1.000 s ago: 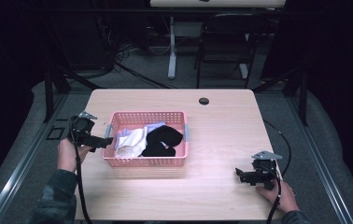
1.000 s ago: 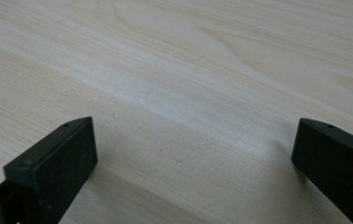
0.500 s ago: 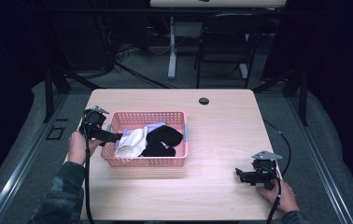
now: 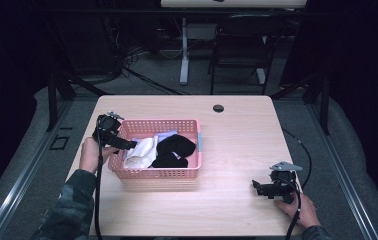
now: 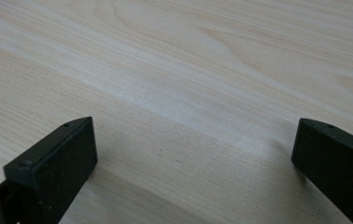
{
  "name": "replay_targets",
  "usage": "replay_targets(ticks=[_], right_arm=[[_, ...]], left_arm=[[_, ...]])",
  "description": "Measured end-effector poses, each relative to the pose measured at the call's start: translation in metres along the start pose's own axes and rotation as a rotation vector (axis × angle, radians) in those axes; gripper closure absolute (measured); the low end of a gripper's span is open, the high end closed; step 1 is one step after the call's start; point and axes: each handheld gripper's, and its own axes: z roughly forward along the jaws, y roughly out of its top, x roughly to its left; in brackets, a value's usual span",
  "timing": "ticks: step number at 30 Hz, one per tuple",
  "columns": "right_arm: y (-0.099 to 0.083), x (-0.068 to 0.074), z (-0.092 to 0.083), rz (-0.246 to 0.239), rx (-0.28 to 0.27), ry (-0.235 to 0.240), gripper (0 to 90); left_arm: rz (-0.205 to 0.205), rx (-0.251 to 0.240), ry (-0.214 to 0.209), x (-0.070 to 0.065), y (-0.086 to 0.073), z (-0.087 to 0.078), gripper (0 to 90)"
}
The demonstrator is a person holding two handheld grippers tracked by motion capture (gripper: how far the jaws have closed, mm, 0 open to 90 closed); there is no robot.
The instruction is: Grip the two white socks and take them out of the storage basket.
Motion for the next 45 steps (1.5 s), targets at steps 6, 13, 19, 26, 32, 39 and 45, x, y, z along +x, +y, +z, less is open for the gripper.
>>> replay_targets(ticks=[6, 13, 19, 26, 32, 39, 45], right_arm=[[0.000, 0.000, 0.000, -0.001, 0.000, 0.000, 0.0], [0.000, 0.000, 0.000, -0.001, 0.000, 0.000, 0.0], [0.000, 0.000, 0.000, -0.001, 0.000, 0.001, 0.0], [0.000, 0.000, 0.000, -0.001, 0.000, 0.001, 0.0], [0.000, 0.000, 0.000, 0.000, 0.000, 0.001, 0.0], [0.000, 0.000, 0.000, -0.001, 0.000, 0.001, 0.0], [0.000, 0.000, 0.000, -0.001, 0.000, 0.001, 0.0]], left_arm=[[-0.005, 0.021, -0.006, 0.002, 0.001, 0.007, 14.7], [-0.008, 0.053, -0.017, 0.002, 0.003, 0.015, 15.7], [-0.008, 0.093, -0.027, 0.001, 0.004, 0.026, 17.9], [-0.008, 0.147, -0.037, 0.000, 0.004, 0.041, 27.2], [-0.013, 0.191, -0.030, 0.001, 0.005, 0.049, 34.7], [-0.016, 0.263, -0.045, -0.001, 0.004, 0.061, 48.5], [-0.009, 0.300, -0.066, -0.004, 0.004, 0.066, 67.4]])
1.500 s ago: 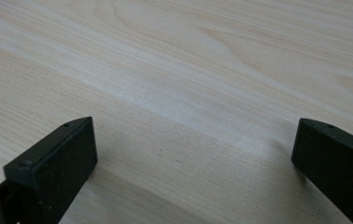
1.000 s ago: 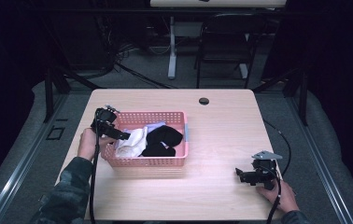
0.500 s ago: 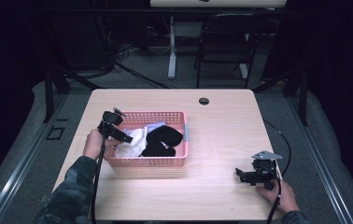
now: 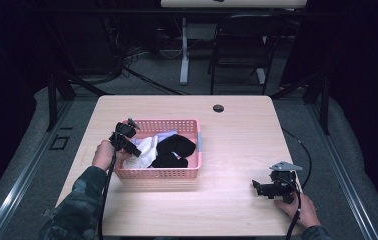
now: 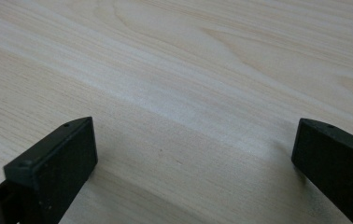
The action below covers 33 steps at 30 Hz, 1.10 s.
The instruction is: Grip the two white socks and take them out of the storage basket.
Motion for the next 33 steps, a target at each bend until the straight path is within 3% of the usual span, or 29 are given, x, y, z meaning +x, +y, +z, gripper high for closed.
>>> replay_targets(ticks=[5, 7, 17, 24, 33], right_arm=[[0.000, 0.000, 0.000, 0.000, 0.000, 0.000, 0.0], [0.000, 0.000, 0.000, 0.000, 0.000, 0.000, 0.0], [0.000, 0.000, 0.000, 0.000, 0.000, 0.000, 0.0], [0.000, 0.000, 0.000, 0.000, 0.000, 0.000, 0.0], [0.000, 0.000, 0.000, 0.000, 0.000, 0.000, 0.0]], left_arm=[[0.029, -0.003, 0.004, -0.001, 0.000, -0.003, 82.1], [0.048, -0.036, 0.017, -0.001, -0.002, -0.012, 84.9], [0.069, -0.114, 0.027, -0.001, -0.007, -0.037, 85.8], [0.092, -0.182, 0.051, -0.006, -0.002, -0.066, 86.0], [0.107, -0.237, 0.056, -0.010, 0.002, -0.088, 86.1]])
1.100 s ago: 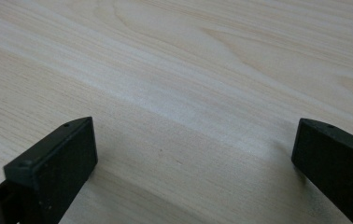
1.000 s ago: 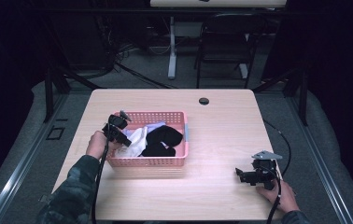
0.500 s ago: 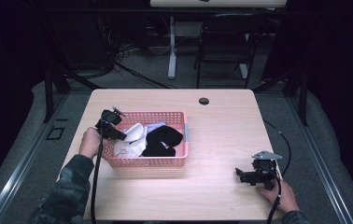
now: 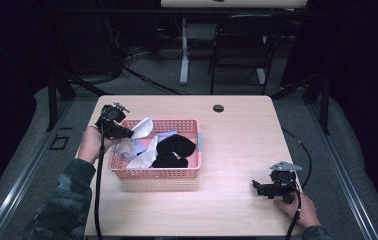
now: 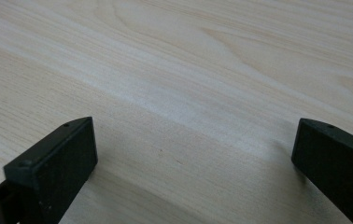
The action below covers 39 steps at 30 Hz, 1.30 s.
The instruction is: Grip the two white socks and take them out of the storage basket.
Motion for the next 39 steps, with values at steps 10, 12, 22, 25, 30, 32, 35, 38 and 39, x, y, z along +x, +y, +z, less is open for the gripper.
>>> replay_targets(ticks=[10, 12, 22, 25, 30, 32, 35, 38, 39], right_arm=[[0.000, 0.000, 0.000, 0.000, 0.000, 0.000, 0.0], [0.000, 0.000, 0.000, 0.000, 0.000, 0.000, 0.0], [0.000, 0.000, 0.000, 0.000, 0.000, 0.000, 0.0], [0.000, 0.000, 0.000, 0.000, 0.000, 0.000, 0.0], [0.000, 0.000, 0.000, 0.000, 0.000, 0.000, 0.0], [0.000, 0.000, 0.000, 0.000, 0.000, 0.000, 0.0], [0.000, 0.000, 0.000, 0.000, 0.000, 0.000, 0.0], [0.000, 0.000, 0.000, 0.000, 0.000, 0.001, 0.0], [0.000, 0.000, 0.000, -0.001, 0.000, 0.000, 0.0]], left_arm=[[0.014, -0.057, 0.012, -0.002, 0.010, -0.027, 86.1], [0.019, -0.063, 0.016, -0.002, 0.010, -0.032, 86.1], [-0.007, -0.118, 0.059, 0.010, 0.003, -0.064, 86.1], [-0.024, -0.131, 0.068, 0.015, -0.002, -0.071, 86.1], [-0.056, -0.147, 0.075, 0.026, -0.012, -0.077, 86.1], [-0.070, -0.146, 0.082, 0.030, -0.016, -0.079, 86.1], [-0.088, -0.150, 0.091, 0.036, -0.022, -0.082, 86.1], [-0.113, -0.154, 0.105, 0.042, -0.029, -0.083, 86.0], [-0.118, -0.151, 0.108, 0.044, -0.032, -0.083, 86.0]])
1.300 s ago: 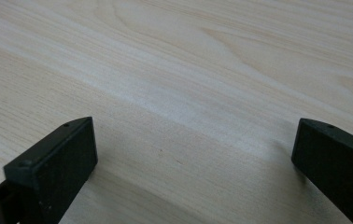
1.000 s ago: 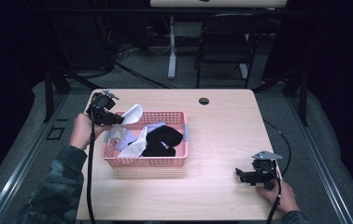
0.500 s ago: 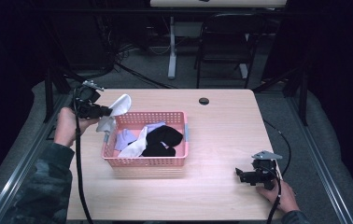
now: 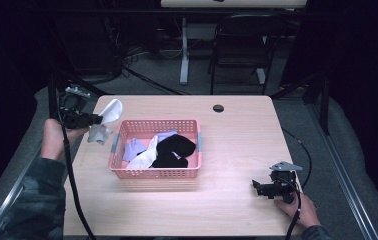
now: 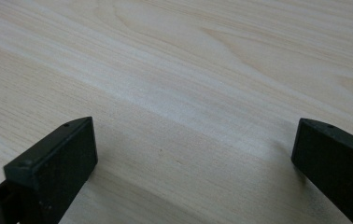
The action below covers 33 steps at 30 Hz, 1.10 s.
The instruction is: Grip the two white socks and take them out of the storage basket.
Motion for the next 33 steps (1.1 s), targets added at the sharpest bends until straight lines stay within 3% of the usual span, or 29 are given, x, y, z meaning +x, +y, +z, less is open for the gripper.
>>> replay_targets(ticks=[10, 19, 33], right_arm=[[0.000, 0.000, 0.000, 0.000, 0.000, 0.000, 0.0], [0.000, 0.000, 0.000, 0.000, 0.000, 0.000, 0.0], [0.000, 0.000, 0.000, 0.000, 0.000, 0.001, 0.0]], left_arm=[[-0.085, 0.028, 0.021, 0.023, -0.025, 0.008, 86.0], [-0.127, 0.062, 0.044, 0.032, -0.043, 0.022, 86.0], [-0.193, 0.167, 0.048, 0.040, -0.069, 0.072, 86.0]])
